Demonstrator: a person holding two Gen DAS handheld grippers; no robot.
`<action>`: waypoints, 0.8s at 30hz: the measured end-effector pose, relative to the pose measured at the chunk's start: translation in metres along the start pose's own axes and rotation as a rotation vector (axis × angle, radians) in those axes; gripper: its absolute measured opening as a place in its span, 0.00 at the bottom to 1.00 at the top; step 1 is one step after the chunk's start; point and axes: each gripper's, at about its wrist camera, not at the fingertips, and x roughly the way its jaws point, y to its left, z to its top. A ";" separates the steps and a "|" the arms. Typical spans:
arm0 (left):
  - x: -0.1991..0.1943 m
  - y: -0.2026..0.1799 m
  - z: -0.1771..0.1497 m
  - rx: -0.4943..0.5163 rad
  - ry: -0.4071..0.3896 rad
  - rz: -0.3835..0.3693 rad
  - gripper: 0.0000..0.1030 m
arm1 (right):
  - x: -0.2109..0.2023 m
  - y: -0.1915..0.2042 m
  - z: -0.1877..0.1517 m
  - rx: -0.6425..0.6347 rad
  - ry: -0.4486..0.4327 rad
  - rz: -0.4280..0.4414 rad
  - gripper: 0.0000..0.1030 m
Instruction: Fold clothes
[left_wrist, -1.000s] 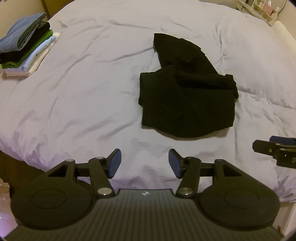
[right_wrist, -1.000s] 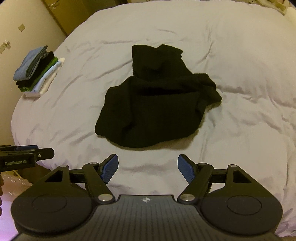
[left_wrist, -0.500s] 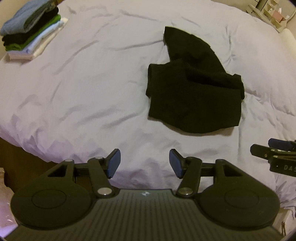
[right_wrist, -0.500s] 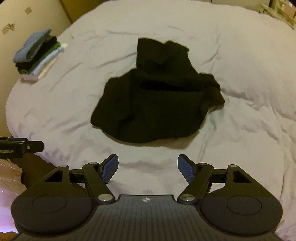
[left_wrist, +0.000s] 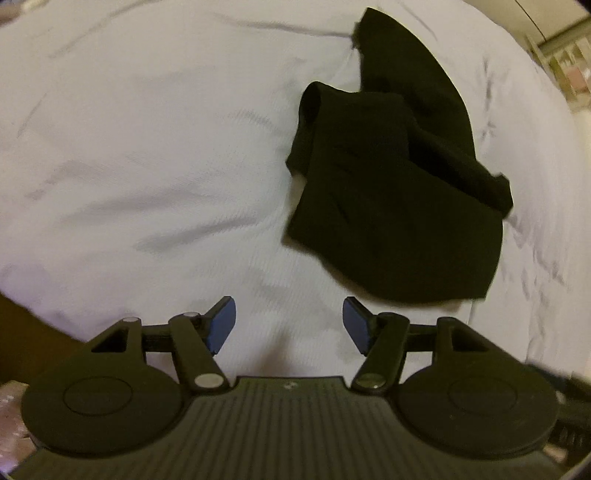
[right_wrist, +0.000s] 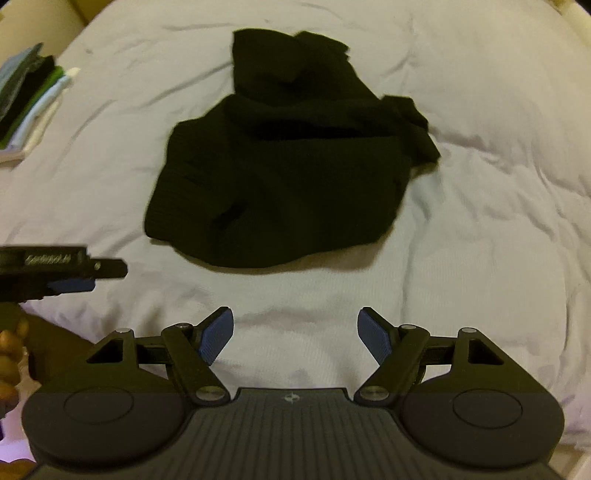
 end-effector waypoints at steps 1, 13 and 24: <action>0.007 0.003 0.004 -0.020 0.008 -0.006 0.64 | 0.001 -0.002 0.000 0.018 0.005 -0.016 0.76; 0.043 0.021 0.028 -0.118 0.061 -0.091 0.70 | 0.020 -0.005 0.027 0.114 -0.011 -0.100 0.80; 0.055 0.025 0.034 -0.223 0.049 -0.092 0.75 | 0.036 -0.010 0.071 0.032 -0.036 -0.082 0.81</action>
